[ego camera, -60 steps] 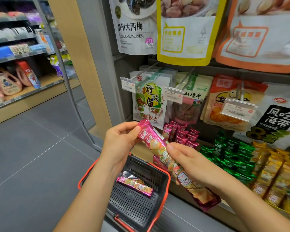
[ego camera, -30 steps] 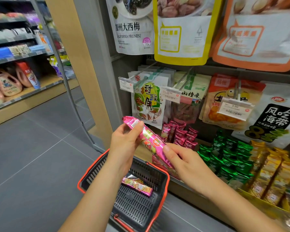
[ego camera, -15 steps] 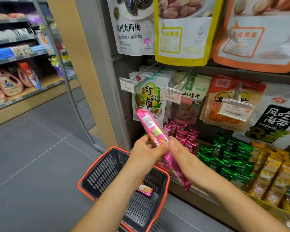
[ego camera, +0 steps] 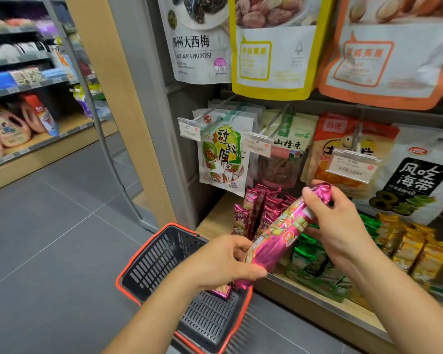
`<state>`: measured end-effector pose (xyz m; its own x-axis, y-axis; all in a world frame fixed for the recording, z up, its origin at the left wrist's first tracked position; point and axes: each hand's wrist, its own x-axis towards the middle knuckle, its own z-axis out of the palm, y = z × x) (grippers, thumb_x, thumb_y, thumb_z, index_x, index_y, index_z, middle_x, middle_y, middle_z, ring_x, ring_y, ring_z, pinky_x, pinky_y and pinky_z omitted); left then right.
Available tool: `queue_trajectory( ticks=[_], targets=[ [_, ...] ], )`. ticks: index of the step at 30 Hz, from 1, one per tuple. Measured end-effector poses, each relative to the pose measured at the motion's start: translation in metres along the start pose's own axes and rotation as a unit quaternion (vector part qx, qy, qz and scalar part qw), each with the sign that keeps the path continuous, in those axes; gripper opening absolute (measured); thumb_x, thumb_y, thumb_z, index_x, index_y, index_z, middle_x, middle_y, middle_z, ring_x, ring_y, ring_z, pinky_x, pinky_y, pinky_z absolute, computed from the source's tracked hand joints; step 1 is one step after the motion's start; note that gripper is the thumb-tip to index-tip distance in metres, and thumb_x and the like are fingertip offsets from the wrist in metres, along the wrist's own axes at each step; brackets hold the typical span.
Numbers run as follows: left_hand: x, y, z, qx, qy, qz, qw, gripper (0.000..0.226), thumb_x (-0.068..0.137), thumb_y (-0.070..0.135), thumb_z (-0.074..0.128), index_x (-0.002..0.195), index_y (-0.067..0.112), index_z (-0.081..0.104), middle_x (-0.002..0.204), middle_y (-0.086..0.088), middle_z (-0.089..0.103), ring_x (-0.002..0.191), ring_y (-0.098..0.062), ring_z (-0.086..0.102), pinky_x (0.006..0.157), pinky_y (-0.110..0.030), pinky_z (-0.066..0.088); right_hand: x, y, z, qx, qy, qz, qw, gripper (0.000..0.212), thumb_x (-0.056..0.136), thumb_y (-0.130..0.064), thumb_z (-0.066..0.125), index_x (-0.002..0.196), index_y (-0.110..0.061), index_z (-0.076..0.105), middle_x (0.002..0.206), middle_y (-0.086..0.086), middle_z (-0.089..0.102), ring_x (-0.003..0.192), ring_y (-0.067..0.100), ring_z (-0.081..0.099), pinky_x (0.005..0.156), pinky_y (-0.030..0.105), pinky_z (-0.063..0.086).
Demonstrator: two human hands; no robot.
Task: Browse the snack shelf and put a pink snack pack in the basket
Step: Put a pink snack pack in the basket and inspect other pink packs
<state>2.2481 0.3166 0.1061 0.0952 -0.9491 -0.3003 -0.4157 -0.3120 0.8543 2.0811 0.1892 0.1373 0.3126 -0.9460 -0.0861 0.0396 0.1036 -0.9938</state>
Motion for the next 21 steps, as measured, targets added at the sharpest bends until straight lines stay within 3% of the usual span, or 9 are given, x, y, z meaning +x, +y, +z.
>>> queue_trajectory(
  ticks=[2,5,7,10,13,16,21],
  targets=[
    [-0.006,-0.002,-0.011,0.007,-0.011,-0.013,1.000,0.053,0.064,0.046,0.082,0.112,0.029,0.068,0.091,0.002,0.069,0.076,-0.007,0.064,0.082,-0.031,0.054,0.001,0.003,-0.003,0.020,0.004,0.022,1.000,0.029,0.092,-0.034,0.061,0.119,-0.025,0.055,0.097,0.007,0.067,0.081,0.013,0.067,0.072,0.033,0.059],
    [-0.015,-0.001,-0.026,-0.031,-0.015,0.001,0.999,0.034,0.071,0.027,0.084,0.101,0.037,0.071,0.079,0.014,0.067,0.070,-0.002,0.062,0.071,-0.019,0.051,0.001,0.005,-0.005,0.036,0.012,0.040,0.998,0.022,0.093,-0.036,0.060,0.109,-0.020,0.057,0.094,0.008,0.066,0.083,0.017,0.067,0.069,0.032,0.058],
    [-0.021,0.000,-0.035,-0.054,0.004,0.018,0.998,0.031,0.072,0.024,0.082,0.097,0.039,0.072,0.078,0.013,0.068,0.073,-0.005,0.063,0.072,-0.020,0.050,0.002,0.005,-0.005,0.051,0.012,0.054,0.997,0.024,0.094,-0.035,0.058,0.107,-0.014,0.056,0.089,0.008,0.066,0.078,0.016,0.069,0.064,0.030,0.058],
    [-0.027,0.003,-0.046,-0.099,0.064,0.040,0.992,0.036,0.078,0.018,0.080,0.111,0.028,0.069,0.090,-0.003,0.072,0.082,-0.015,0.067,0.080,-0.026,0.051,0.001,0.006,-0.006,0.071,0.013,0.083,0.994,0.028,0.096,-0.033,0.057,0.107,-0.008,0.054,0.093,0.012,0.068,0.086,0.020,0.070,0.072,0.038,0.060],
    [-0.032,0.005,-0.053,-0.140,0.115,0.064,0.981,0.034,0.078,0.017,0.076,0.111,0.023,0.068,0.099,-0.009,0.074,0.088,-0.021,0.070,0.082,-0.025,0.055,0.000,0.007,-0.006,0.090,0.011,0.102,0.991,0.024,0.096,-0.031,0.057,0.103,-0.008,0.054,0.099,0.016,0.068,0.094,0.024,0.069,0.061,0.031,0.060],
    [-0.032,0.007,-0.054,-0.170,0.167,0.082,0.968,0.019,0.082,0.007,0.071,0.093,0.020,0.076,0.090,-0.013,0.075,0.080,-0.022,0.071,0.076,-0.029,0.058,-0.001,0.008,-0.005,0.108,0.008,0.123,0.986,0.022,0.097,-0.031,0.056,0.099,-0.009,0.055,0.098,0.015,0.070,0.090,0.022,0.071,0.061,0.032,0.060],
    [-0.026,0.004,-0.051,-0.155,0.252,0.101,0.950,0.025,0.085,0.005,0.068,0.080,0.027,0.078,0.072,-0.008,0.074,0.059,-0.012,0.066,0.056,-0.019,0.054,-0.002,0.010,-0.005,0.090,-0.025,0.168,0.981,0.024,0.094,-0.035,0.061,0.098,-0.011,0.058,0.087,0.013,0.076,0.077,0.023,0.075,0.055,0.031,0.058]
  ],
)
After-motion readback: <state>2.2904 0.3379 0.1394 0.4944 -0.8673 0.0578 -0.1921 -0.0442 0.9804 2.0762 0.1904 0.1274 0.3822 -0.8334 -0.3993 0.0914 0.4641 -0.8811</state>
